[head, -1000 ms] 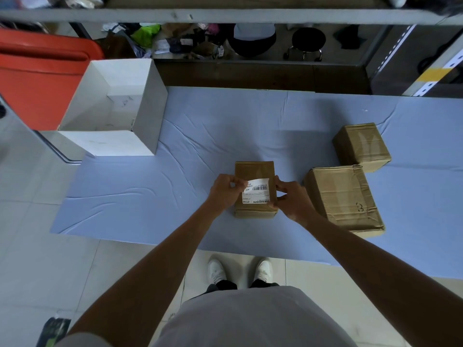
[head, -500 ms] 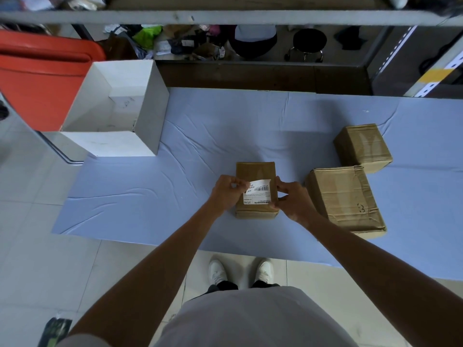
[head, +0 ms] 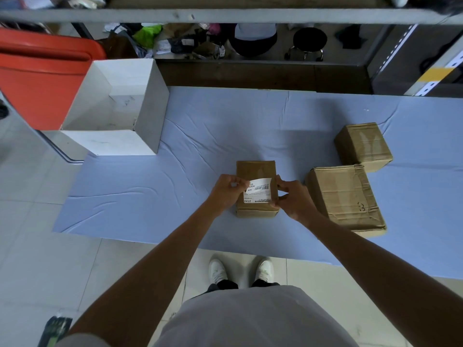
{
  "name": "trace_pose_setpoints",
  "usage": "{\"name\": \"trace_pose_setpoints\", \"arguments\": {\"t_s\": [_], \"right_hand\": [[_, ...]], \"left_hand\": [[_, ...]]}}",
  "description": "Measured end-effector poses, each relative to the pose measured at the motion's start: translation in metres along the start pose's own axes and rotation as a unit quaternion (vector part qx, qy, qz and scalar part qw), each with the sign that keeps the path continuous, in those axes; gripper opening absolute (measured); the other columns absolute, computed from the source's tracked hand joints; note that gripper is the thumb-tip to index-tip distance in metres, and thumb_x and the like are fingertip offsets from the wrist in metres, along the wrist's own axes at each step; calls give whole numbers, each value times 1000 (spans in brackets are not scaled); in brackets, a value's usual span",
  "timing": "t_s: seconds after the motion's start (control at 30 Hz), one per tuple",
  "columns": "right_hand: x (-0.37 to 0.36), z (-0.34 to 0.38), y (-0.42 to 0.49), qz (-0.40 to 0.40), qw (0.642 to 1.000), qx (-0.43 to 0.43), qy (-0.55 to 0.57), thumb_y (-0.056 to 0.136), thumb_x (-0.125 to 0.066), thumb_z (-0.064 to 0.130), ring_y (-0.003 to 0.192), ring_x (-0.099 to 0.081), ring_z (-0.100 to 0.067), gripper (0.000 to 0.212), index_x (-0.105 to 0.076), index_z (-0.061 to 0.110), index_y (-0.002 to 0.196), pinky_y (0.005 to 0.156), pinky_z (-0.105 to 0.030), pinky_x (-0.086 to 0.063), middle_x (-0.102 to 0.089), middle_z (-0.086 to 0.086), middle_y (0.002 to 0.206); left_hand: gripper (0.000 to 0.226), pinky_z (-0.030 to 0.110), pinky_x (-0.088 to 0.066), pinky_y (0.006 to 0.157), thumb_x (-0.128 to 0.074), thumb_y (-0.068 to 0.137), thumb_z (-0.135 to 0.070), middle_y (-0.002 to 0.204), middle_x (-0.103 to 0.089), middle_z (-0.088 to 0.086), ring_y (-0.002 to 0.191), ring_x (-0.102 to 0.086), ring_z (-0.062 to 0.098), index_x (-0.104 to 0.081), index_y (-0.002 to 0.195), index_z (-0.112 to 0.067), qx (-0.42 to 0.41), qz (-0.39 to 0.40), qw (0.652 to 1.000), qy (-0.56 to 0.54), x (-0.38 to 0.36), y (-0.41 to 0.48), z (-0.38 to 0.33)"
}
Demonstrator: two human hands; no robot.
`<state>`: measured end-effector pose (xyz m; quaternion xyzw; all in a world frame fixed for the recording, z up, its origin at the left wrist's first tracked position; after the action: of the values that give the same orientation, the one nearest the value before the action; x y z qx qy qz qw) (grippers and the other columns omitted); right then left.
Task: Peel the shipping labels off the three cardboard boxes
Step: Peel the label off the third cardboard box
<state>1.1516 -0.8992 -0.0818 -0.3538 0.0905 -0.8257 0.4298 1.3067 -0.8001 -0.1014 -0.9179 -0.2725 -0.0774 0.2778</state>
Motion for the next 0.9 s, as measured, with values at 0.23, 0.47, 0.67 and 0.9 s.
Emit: {"name": "trace_pose_setpoints", "arguments": {"t_s": [0.23, 0.47, 0.67, 0.9], "right_hand": [[0, -1, 0, -4, 1000, 1, -4, 82, -70, 6, 113, -63, -30, 67, -41, 13, 142, 95, -34, -45, -51, -3, 141], [1, -1, 0, -11, 1000, 3, 5, 81, -72, 5, 116, -61, -30, 66, -44, 11, 140, 94, -35, -47, -54, -4, 138], [2, -1, 0, -10, 1000, 6, -1, 82, -71, 5, 115, -62, -31, 67, -43, 10, 142, 95, -38, -47, -53, -5, 139], [2, -1, 0, -16, 1000, 10, -6, 81, -72, 5, 114, -62, -30, 65, -45, 11, 139, 92, -35, -49, -54, -5, 138]], "left_hand": [[12, 27, -43, 72, -66, 87, -18, 85, -66, 9, 78, -60, 17, -70, 86, -6, -2, 9, 999, -39, -2, 1, 2], [16, 21, -43, 64, -64, 88, -15, 82, -66, 9, 71, -60, 13, -70, 91, 0, 5, 23, 999, -46, -2, 0, -1], [13, 31, -47, 78, -62, 89, -16, 95, -69, 19, 86, -63, 22, -69, 90, -4, 3, 39, 998, -51, -2, -2, -4], [17, 27, -44, 75, -62, 90, -15, 91, -67, 14, 82, -61, 19, -68, 93, 0, 5, 45, 998, -53, -2, -3, -5]]}}
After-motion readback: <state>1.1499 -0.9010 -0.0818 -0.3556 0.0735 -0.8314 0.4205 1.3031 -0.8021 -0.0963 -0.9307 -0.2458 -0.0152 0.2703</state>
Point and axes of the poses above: each hand's wrist, its own y-axis towards the middle knuckle, its own x-axis out of the back of the hand, z = x × y, the point moved 3 cm from there along y, towards the middle knuckle
